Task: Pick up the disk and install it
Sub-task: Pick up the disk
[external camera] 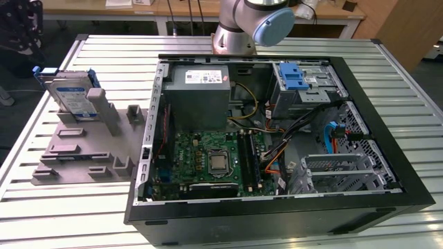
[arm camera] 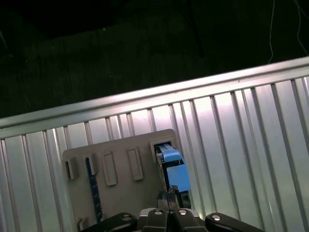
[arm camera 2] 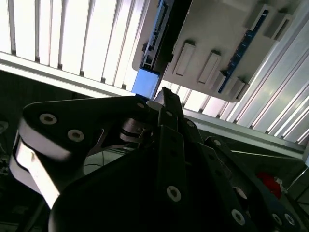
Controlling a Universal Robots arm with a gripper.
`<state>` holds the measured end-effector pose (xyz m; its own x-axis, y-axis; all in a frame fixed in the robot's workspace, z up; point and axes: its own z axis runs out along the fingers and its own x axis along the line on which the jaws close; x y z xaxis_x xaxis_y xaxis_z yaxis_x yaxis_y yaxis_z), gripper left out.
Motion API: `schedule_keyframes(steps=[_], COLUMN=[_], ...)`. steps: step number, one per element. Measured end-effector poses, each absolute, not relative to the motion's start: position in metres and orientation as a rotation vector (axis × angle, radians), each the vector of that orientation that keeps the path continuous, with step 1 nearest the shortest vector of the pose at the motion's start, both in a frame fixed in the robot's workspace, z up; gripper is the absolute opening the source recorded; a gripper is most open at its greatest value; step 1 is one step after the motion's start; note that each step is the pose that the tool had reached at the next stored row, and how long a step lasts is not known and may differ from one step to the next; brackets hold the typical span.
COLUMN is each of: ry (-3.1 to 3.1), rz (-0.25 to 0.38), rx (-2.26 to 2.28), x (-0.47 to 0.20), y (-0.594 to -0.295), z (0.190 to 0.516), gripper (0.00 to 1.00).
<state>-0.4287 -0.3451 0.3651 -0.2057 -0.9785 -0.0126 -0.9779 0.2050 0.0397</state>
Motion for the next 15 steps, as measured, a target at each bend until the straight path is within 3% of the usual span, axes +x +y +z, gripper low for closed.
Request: schedule_keyframes(steps=[8, 10, 11, 15], ry=[-2.410, -2.411, -2.412, -2.381], rz=[-0.060, -0.058, -0.056, -0.051], rx=[1.990, 1.991, 1.993, 2.035], x=[-0.4288, -0.4288, -0.4288, -0.4290], y=[-0.3361, -0.3362, -0.3362, -0.3361], z=[0.3641, 0.3632, 0.3624, 0.3586], gripper=[0.11, 0.23, 0.23, 0.41])
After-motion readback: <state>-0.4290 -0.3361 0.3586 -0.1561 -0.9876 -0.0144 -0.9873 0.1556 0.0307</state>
